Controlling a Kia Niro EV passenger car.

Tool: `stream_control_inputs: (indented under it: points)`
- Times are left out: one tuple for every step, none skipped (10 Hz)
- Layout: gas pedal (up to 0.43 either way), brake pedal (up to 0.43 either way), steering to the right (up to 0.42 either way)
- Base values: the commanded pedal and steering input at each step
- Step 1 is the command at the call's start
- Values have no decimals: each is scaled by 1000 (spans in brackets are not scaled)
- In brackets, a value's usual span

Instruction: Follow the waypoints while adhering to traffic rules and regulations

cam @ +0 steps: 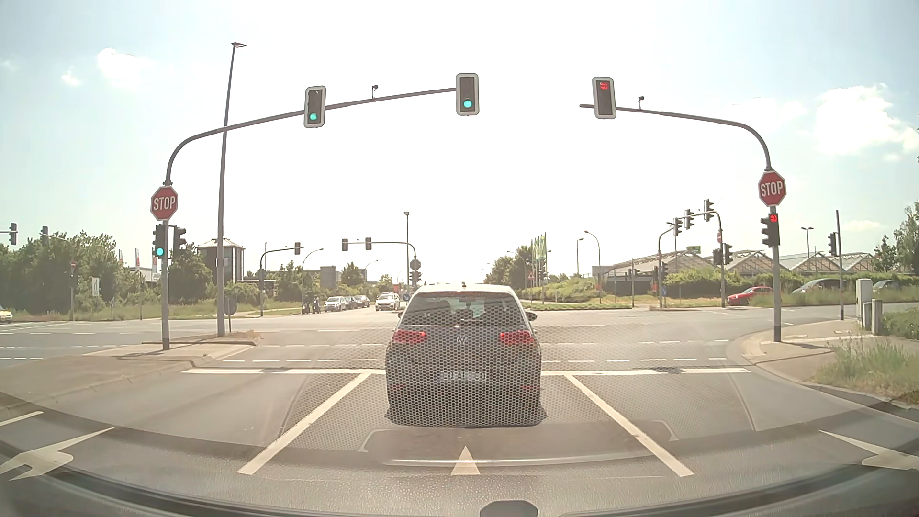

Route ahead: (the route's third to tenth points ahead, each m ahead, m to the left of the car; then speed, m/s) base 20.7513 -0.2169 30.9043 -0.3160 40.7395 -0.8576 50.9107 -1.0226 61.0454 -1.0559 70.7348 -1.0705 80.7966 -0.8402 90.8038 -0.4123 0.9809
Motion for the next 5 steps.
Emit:
stream_control_inputs:
  points:
    - [358,0,1]
    - [358,0,1]
    - [358,0,1]
    - [370,0,3]
    - [370,0,4]
